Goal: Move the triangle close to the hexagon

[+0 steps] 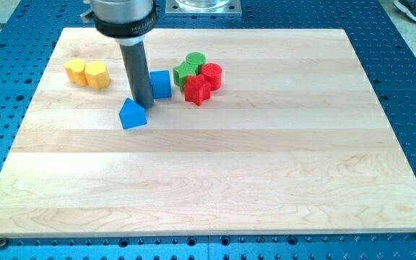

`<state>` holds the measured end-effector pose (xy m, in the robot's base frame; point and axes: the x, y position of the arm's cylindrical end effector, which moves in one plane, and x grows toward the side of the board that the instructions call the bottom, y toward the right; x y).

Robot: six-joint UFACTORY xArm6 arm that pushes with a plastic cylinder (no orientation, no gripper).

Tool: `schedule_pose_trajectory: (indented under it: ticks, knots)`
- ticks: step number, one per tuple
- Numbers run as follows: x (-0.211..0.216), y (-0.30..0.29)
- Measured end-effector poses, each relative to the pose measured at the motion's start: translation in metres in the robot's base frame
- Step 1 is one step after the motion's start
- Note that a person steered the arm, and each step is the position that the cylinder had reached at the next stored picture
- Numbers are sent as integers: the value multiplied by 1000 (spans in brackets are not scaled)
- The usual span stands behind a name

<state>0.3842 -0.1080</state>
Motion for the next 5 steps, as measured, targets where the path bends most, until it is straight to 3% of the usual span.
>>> schedule_pose_trajectory:
  ticks: [2, 3, 5]
  knots:
    - [-17, 3]
    - [12, 24]
    - [119, 24]
